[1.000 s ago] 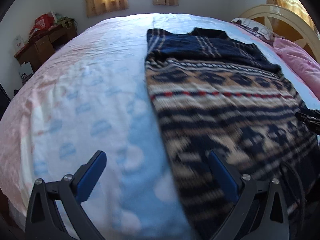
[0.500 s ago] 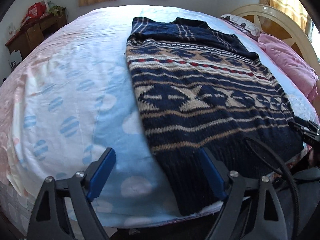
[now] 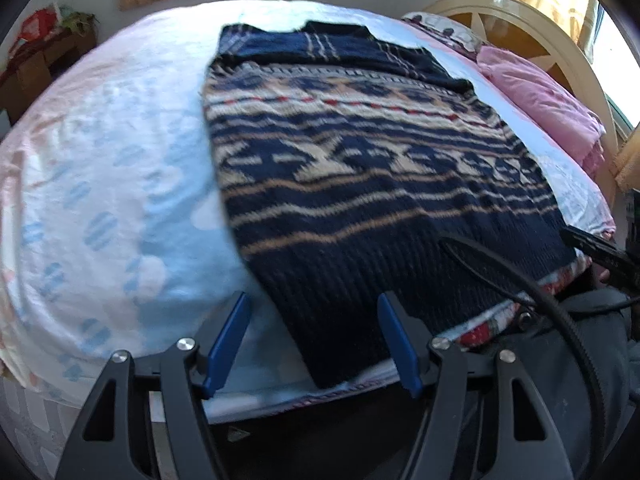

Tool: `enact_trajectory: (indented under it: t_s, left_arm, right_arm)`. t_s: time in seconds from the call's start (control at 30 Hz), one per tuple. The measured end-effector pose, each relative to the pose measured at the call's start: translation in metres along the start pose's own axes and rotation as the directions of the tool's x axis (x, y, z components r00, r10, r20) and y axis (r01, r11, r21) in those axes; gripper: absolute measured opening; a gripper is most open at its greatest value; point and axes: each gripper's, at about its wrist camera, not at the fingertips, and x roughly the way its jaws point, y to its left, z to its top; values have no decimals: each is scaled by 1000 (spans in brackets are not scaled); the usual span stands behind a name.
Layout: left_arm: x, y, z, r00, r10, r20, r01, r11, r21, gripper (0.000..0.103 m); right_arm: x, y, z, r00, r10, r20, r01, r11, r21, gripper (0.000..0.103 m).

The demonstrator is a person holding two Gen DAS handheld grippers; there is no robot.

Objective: Fold small clothes
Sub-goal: 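Move both tools to the patterned hem of the sweater, then close both tools on the patterned hem, then lift the hem with both tools and fold it toward the collar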

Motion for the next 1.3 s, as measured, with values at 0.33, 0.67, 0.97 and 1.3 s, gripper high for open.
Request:
enact_trajectory:
  t_s: [0.33,0.67,0.97,1.3]
  left_arm:
    - [5,11,-2,996,-92,-4,92,994,-63,63]
    - [5,5,-1,1000,-3,-17,2,999,-36,43]
    - [-29,6,9,995,-7,102,5,1000,22,9]
    - [-24,41,31,971,-132,201,156,982,-110,8]
  right_arm:
    - [7,2,-4,991,135,8,-135,991,18,19]
    - [8,8,-6,990,137,27,-136,991,-12,15]
    - [-16,11,0,973,181,143,-177,983,-39,8]
    - [-18,-9,22,946,247,210,-268,961,74,8]
